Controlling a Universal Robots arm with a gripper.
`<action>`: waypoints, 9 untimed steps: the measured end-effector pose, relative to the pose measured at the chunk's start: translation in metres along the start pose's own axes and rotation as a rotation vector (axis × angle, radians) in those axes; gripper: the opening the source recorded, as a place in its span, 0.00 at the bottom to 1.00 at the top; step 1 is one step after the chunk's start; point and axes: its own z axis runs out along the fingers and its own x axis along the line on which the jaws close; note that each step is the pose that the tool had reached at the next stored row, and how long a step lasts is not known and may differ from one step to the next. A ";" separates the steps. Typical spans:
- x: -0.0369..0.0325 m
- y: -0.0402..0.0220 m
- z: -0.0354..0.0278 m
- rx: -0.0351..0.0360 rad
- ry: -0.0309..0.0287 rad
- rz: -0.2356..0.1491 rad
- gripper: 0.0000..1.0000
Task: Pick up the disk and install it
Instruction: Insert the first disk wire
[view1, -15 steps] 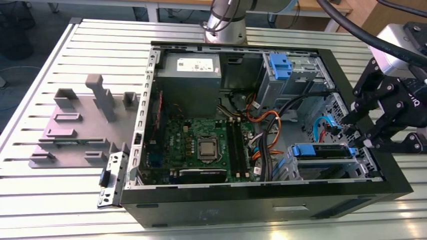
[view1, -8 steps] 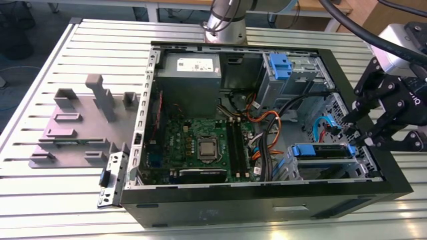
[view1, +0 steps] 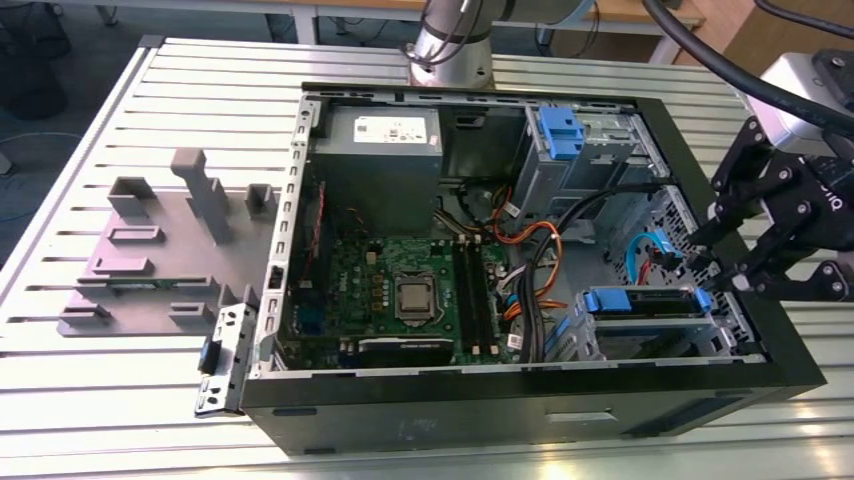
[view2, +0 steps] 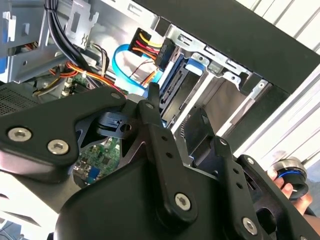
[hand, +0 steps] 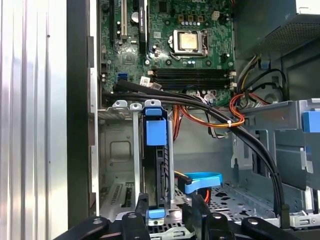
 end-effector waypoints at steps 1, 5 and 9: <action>-0.0002 -0.0005 0.0009 -0.0001 0.0000 0.000 0.47; -0.0026 -0.0028 0.0039 -0.0004 -0.0001 0.000 0.47; -0.0069 -0.0057 0.0061 -0.0005 0.0000 -0.001 0.47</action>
